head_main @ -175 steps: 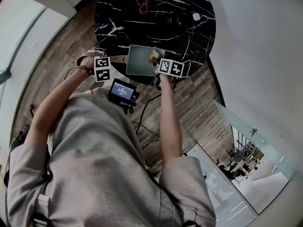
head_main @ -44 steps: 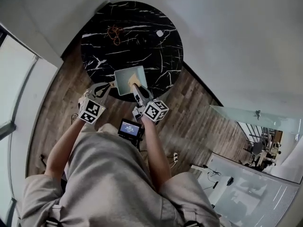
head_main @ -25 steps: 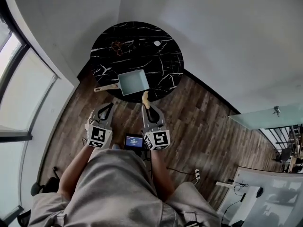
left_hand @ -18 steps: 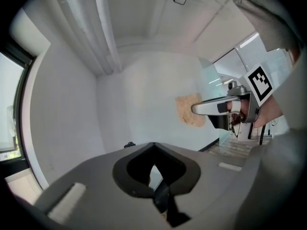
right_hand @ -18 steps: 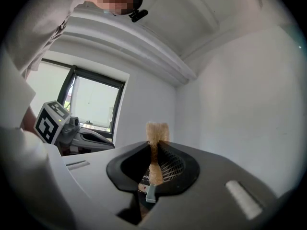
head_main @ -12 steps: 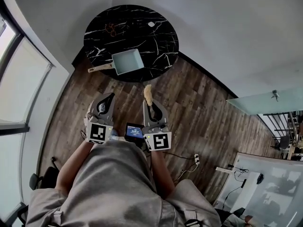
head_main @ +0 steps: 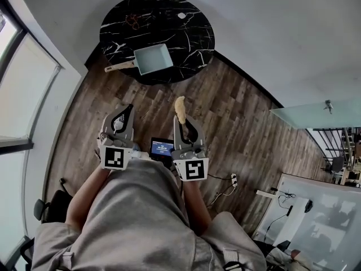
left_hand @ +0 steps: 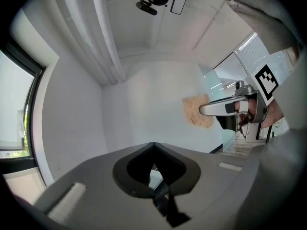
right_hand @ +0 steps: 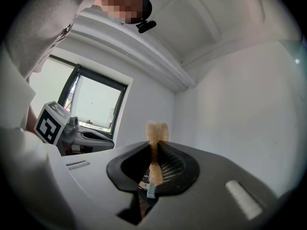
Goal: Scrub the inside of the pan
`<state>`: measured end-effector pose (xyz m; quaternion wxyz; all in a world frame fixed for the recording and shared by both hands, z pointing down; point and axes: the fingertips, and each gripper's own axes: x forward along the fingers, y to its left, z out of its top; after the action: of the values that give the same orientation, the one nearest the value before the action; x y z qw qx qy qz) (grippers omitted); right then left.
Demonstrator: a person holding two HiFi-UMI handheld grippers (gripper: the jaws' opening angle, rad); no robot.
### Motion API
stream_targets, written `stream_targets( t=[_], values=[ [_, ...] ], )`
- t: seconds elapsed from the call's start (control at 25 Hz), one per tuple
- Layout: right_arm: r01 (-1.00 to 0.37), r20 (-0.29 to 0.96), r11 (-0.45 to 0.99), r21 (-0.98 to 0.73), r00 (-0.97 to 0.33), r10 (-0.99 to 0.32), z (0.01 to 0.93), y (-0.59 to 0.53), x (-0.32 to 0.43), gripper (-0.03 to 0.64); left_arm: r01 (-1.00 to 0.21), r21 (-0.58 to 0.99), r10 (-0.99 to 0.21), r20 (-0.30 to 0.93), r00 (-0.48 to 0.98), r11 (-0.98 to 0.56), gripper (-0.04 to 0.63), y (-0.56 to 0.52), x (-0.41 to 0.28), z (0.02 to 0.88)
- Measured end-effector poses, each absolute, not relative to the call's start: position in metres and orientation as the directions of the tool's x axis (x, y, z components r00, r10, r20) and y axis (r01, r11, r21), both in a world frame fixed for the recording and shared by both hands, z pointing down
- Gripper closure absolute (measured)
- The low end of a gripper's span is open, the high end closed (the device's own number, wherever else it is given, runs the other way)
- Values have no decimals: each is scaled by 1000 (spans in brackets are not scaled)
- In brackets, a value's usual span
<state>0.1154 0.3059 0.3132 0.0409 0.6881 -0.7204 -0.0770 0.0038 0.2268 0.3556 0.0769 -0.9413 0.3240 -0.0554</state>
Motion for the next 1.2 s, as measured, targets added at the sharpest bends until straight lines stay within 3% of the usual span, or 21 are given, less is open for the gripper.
stream_targets(
  t=[1.2],
  values=[
    [-985,-2,62,163,-63,-998,329,311,102,577,-603,-180,-617,28,787,-777,595,245,-5,361]
  ],
)
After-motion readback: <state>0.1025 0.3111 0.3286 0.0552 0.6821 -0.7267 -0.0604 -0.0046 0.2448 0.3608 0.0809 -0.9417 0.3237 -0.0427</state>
